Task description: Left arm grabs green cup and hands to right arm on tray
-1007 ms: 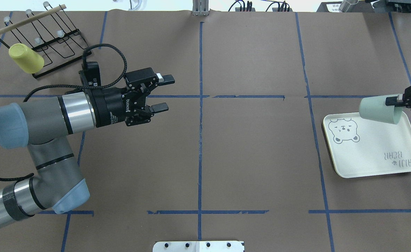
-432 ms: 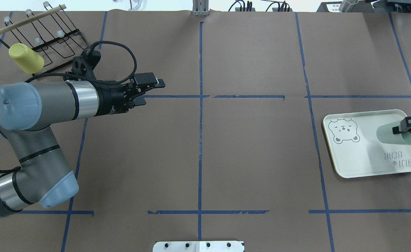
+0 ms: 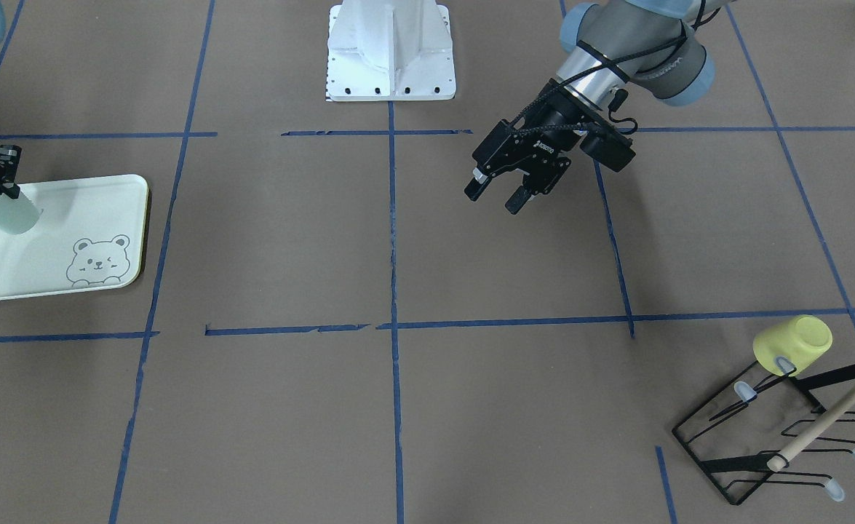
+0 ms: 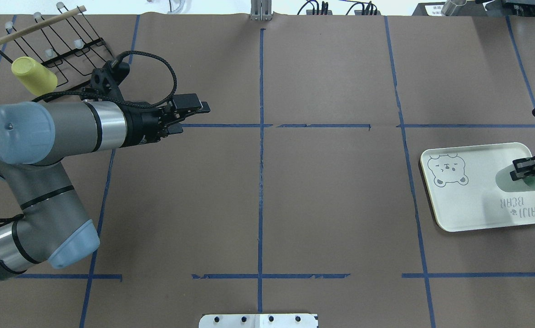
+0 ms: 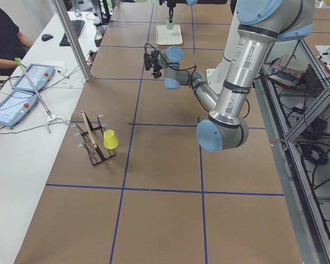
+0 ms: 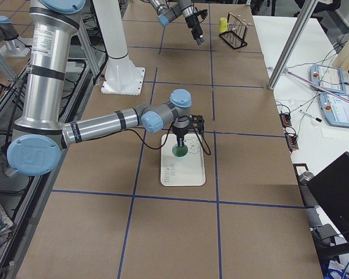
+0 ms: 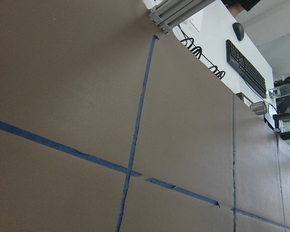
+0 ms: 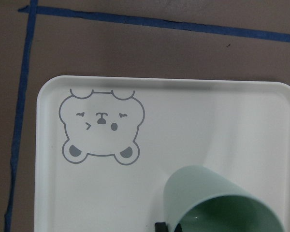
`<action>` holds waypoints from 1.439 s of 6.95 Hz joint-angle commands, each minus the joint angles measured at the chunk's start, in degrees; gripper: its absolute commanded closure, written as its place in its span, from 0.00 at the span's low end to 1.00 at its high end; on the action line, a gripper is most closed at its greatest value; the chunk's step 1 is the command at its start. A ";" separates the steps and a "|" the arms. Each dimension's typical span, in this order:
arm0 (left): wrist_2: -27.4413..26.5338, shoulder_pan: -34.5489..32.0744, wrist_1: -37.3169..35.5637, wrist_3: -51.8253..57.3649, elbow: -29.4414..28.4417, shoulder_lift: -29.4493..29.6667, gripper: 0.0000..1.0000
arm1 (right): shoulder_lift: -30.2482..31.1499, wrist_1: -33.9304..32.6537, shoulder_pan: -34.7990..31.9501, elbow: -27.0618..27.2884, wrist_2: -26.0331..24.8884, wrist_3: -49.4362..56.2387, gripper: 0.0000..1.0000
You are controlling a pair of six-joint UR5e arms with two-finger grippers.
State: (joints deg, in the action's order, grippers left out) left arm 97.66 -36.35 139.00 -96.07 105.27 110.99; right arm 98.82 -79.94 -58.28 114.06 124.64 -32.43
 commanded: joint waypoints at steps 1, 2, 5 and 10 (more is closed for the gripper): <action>-0.27 -0.04 -0.04 0.01 0.11 -0.16 0.00 | -5.38 -8.20 1.93 -1.72 -1.33 3.07 0.99; -0.27 -0.13 -0.04 0.01 0.02 -0.16 0.00 | -5.83 -8.04 2.55 -2.95 -1.33 3.16 0.97; -0.36 -0.04 -0.04 -0.17 0.02 -0.16 0.00 | -6.10 -7.77 3.61 -5.51 -1.33 4.13 0.53; 2.17 -2.84 -0.66 5.67 0.11 -4.18 0.00 | -6.02 -8.56 -6.97 3.78 2.77 4.74 0.00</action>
State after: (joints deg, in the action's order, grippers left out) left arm 98.29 -38.20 138.53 -94.36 105.37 108.93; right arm 92.04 -88.27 -59.70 114.71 124.90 -28.00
